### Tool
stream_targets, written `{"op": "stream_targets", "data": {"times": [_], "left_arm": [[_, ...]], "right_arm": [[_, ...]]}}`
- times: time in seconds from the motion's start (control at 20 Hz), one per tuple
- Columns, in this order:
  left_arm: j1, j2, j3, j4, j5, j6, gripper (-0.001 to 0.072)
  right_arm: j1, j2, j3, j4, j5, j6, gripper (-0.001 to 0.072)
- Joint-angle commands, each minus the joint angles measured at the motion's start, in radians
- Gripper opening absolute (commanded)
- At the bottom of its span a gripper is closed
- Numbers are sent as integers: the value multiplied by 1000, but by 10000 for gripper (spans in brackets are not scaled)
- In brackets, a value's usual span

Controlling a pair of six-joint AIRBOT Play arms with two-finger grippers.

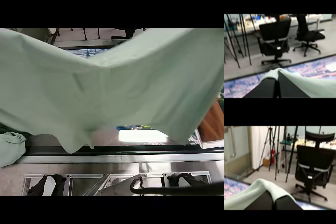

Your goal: Fold the shirts.

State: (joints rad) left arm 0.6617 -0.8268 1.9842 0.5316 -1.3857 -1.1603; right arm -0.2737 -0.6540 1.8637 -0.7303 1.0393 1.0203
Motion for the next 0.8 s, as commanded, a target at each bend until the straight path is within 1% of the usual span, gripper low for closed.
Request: {"op": "stream_targets", "data": {"times": [0.0,0.05,0.1,0.15,0.25,0.3,0.35,0.4,0.45,0.55,0.6,0.65,0.75], "left_arm": [[-68,-47,-159,1,-85,-11,16],[-126,-89,-240,1,-96,-7,17],[-190,-135,-314,9,-91,14,17],[-262,-191,-390,62,-55,29,17],[-389,-320,-497,233,90,30,17],[-438,-402,-528,285,181,31,17],[-474,-488,-535,307,254,30,17],[-501,-593,-517,307,301,31,17],[-521,-702,-474,307,317,31,17],[-546,-897,-351,307,307,20,17],[-552,-986,-274,307,297,-6,17],[-552,-1058,-200,308,283,-24,17],[-543,-1135,-94,319,261,-38,17]], "right_arm": [[2,-122,-29,-25,143,18,21],[1,-183,-70,-4,175,19,22],[2,-241,-118,10,182,18,22],[3,-307,-173,22,179,-1,21],[3,-444,-259,28,144,-40,21],[3,-518,-279,29,121,-54,21],[3,-604,-281,35,104,-68,21],[3,-680,-281,62,87,-82,21],[3,-755,-280,109,66,-104,21],[2,-873,-280,199,9,-143,21],[2,-915,-279,232,-23,-147,21],[1,-947,-279,263,-48,-162,21],[-2,-974,-275,263,-67,-162,21]]}}
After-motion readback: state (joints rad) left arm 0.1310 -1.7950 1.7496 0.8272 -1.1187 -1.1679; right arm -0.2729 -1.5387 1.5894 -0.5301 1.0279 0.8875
